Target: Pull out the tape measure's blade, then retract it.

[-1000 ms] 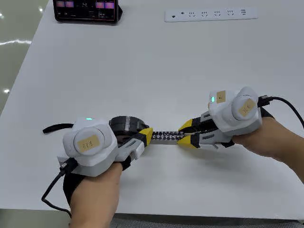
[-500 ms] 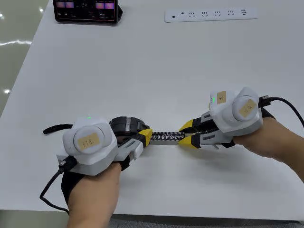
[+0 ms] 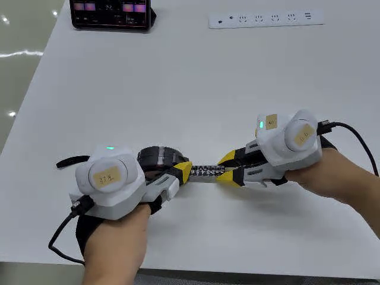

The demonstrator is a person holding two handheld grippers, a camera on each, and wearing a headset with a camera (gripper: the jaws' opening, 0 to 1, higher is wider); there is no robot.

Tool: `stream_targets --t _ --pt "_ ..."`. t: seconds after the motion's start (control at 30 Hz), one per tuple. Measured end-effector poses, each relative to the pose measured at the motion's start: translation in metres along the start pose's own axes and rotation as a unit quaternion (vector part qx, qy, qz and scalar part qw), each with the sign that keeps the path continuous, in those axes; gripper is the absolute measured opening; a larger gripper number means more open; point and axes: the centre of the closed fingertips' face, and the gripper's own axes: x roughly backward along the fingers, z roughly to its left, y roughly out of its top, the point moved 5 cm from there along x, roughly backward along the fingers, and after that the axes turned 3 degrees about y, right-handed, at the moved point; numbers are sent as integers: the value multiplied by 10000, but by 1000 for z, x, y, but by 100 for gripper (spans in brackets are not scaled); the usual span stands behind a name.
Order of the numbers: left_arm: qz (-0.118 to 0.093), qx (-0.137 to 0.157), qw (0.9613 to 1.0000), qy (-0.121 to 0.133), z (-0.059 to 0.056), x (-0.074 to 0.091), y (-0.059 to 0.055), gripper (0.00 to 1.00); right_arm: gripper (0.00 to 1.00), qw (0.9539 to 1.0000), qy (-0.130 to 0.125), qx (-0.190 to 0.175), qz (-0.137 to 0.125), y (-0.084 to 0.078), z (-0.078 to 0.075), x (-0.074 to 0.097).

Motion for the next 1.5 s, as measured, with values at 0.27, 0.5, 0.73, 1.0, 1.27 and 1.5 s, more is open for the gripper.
stream_targets --t 0.27,0.5,0.73,1.0,1.27,1.5 --pt "0 31 10000 -29 1 1 0 56 11 10000 45 2 -83 6 -2 -9" --pt "-17 41 10000 -47 1 1 0 56 11 9998 83 -1 -166 12 -1 -17" --pt "-14 21 10000 -53 0 1 0 57 11 9997 115 1 -220 16 0 -26" --pt "-15 20 10000 -57 0 2 0 57 11 9995 144 21 -279 22 1 -33" --pt "-30 10 10000 -64 0 1 0 57 11 9994 128 26 -313 24 2 -36" --pt "-47 3 10000 -75 0 1 0 57 12 9994 115 53 -318 24 2 -36"
